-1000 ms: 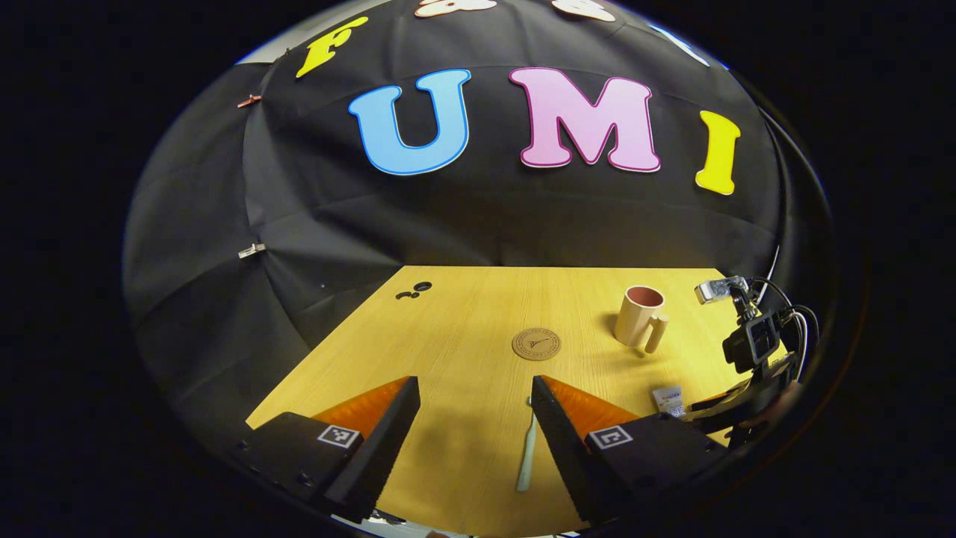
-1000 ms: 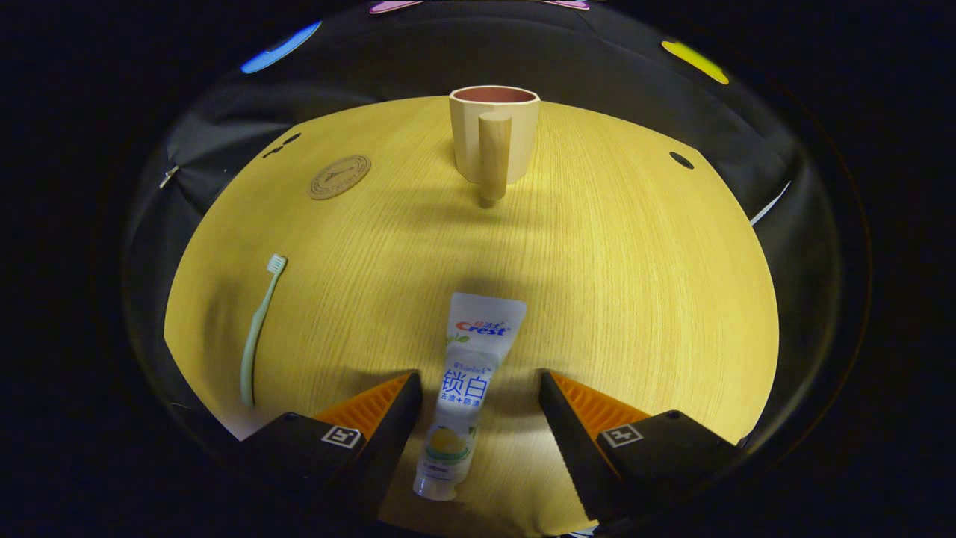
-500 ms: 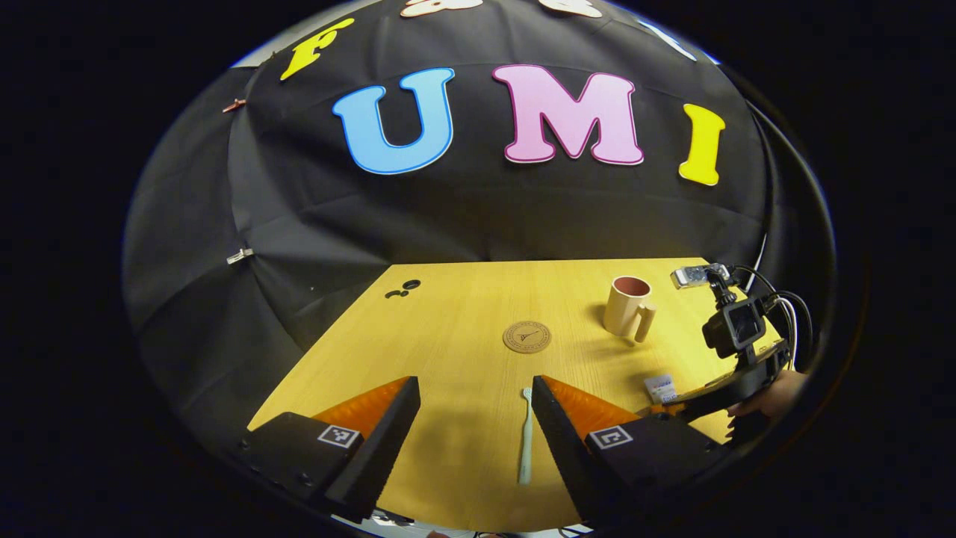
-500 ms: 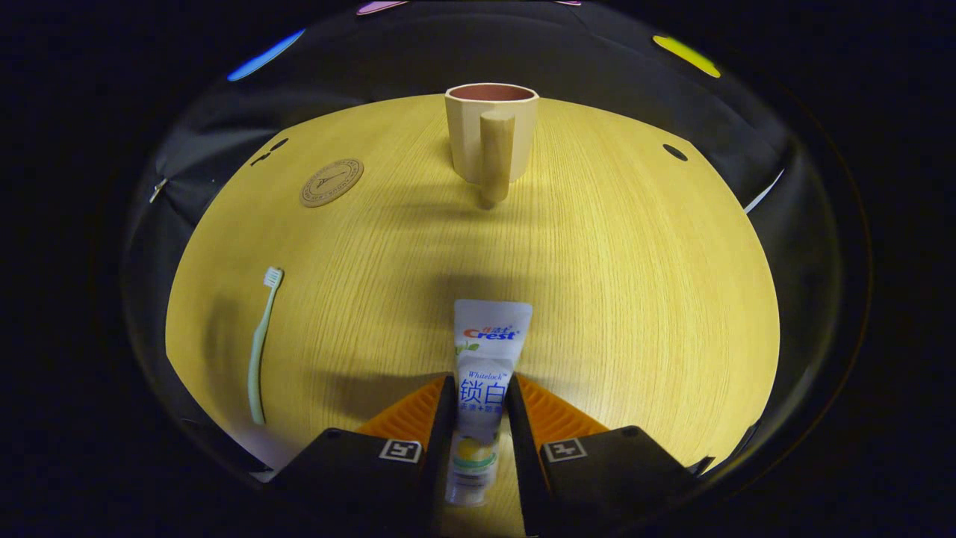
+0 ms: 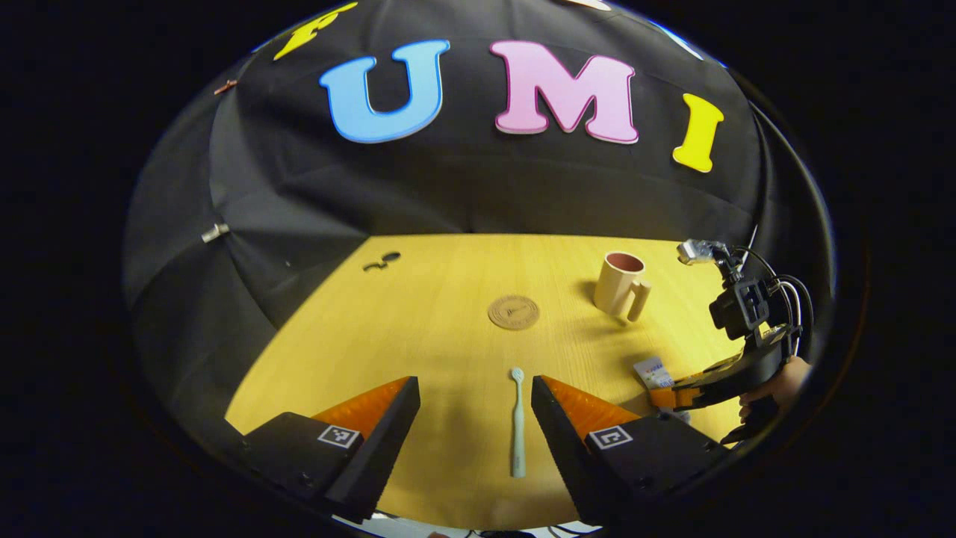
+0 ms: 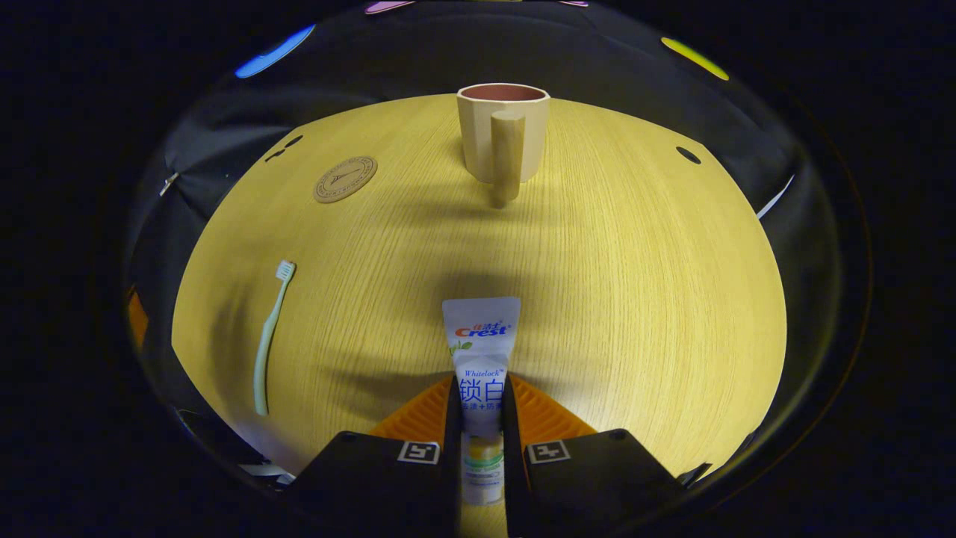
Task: Put the toothbrush and toothpaste on the desktop into the cup, then pick up the cup and place it on the coaster on the desktop.
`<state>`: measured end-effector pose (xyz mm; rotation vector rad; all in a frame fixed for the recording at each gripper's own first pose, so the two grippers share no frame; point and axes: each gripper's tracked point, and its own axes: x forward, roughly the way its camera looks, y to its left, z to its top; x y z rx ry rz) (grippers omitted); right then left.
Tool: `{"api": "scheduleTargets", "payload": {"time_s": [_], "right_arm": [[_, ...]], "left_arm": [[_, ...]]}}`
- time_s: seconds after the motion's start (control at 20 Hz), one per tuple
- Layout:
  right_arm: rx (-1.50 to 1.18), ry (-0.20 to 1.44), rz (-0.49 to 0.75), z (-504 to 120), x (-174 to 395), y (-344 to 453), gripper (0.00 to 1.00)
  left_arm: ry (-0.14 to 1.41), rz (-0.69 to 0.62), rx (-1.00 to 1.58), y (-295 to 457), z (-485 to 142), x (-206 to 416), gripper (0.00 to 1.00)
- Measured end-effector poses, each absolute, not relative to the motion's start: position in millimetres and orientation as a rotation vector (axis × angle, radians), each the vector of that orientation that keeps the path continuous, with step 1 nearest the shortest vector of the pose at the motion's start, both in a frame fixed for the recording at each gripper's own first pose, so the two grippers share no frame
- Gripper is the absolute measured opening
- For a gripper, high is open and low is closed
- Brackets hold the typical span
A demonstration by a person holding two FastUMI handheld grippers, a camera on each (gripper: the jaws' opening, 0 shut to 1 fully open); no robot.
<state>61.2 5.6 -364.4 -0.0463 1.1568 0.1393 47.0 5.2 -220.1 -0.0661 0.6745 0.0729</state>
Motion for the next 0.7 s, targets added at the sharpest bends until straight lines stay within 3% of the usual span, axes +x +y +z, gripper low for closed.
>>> {"api": "scheduleTargets", "payload": {"time_s": [0.15, 0.45, 0.55, 0.6, 0.7], "right_arm": [[-0.025, 1.153, 0.142, -364, 61, 6, 0.28], [-0.049, 1.152, 0.16, -365, 61, 6, 0.27], [-0.048, 1.154, 0.159, -365, 61, 6, 0.27], [-0.054, 1.151, 0.16, -364, 61, 6, 0.27], [-0.07, 1.145, 0.162, -365, 62, 6, 0.27]], "left_arm": [[0.828, -0.003, -0.148, -10, -266, 48, 0.95], [1.003, -0.044, -0.128, -23, -322, 60, 0.83], [1.025, -0.04, -0.116, -24, -330, 64, 0.74], [1.042, -0.043, -0.115, -26, -336, 65, 0.59], [1.077, -0.052, -0.113, -31, -345, 65, 0.6]]}}
